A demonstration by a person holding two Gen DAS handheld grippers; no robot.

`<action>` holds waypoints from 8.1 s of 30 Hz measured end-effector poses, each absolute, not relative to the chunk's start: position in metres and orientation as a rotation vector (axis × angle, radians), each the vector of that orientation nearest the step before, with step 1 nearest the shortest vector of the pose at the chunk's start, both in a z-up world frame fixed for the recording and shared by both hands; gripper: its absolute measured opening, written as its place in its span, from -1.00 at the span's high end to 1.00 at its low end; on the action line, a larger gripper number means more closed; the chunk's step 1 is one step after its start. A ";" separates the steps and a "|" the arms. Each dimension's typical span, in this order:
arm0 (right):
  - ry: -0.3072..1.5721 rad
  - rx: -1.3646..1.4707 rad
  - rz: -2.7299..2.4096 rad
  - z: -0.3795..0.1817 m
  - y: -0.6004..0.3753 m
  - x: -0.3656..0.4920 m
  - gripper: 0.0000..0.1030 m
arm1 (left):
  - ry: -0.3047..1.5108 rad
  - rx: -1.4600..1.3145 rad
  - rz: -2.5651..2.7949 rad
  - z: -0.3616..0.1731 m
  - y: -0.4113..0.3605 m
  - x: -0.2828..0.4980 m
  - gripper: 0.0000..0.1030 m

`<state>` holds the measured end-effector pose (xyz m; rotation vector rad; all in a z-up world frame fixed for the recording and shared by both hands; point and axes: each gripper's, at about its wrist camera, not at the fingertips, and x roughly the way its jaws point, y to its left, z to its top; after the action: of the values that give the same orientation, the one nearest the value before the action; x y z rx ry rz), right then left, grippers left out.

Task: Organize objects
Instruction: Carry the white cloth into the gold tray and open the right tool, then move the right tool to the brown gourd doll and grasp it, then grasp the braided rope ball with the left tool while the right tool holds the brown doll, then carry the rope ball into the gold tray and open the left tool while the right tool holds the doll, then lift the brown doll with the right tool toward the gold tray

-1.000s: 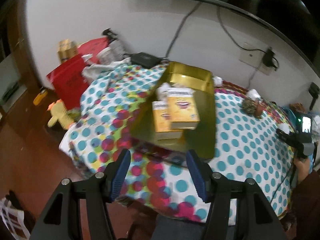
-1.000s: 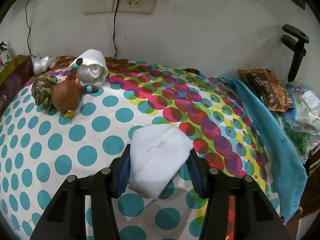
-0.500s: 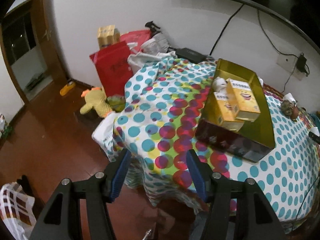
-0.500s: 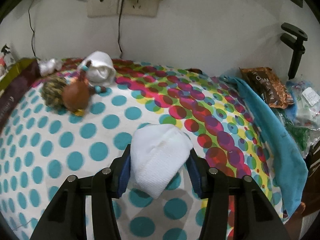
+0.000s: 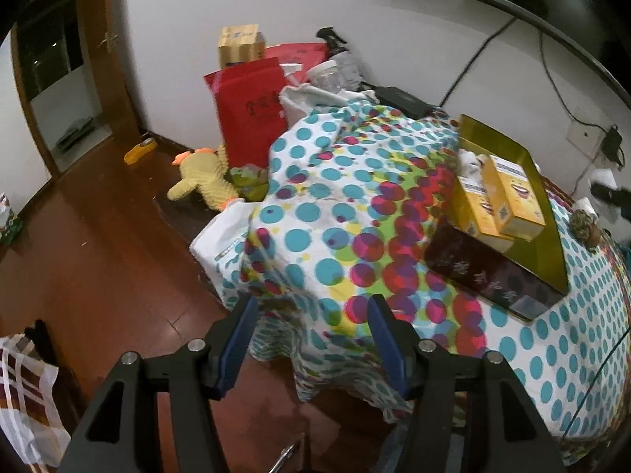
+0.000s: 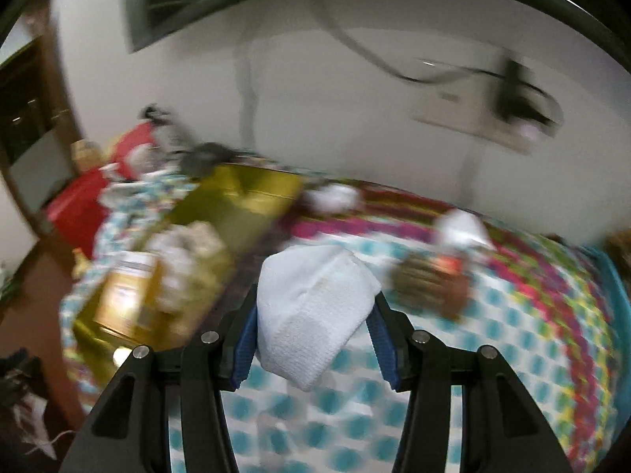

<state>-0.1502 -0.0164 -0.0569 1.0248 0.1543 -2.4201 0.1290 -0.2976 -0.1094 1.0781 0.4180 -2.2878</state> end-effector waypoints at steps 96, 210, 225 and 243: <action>0.087 1.216 -2.695 -0.151 0.105 -0.230 0.25 | 0.075 1.265 -2.874 -0.082 -0.064 -0.160 -0.40; 0.209 1.306 -2.742 -0.158 0.115 -0.225 0.24 | 0.246 1.311 -2.505 -0.103 -0.217 -0.202 -0.19; 0.244 1.299 -2.756 -0.156 0.109 -0.223 0.25 | 0.081 1.126 -2.607 -0.051 -0.214 -0.100 -0.32; 0.239 0.991 -2.624 -0.091 0.027 -0.182 0.43 | 0.248 1.048 -2.576 -0.066 -0.235 0.028 -0.37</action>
<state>-0.1820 0.0272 -0.0911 0.9908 0.2393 -2.6245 0.0278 -0.2348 -0.0658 1.0482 0.2485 -2.5763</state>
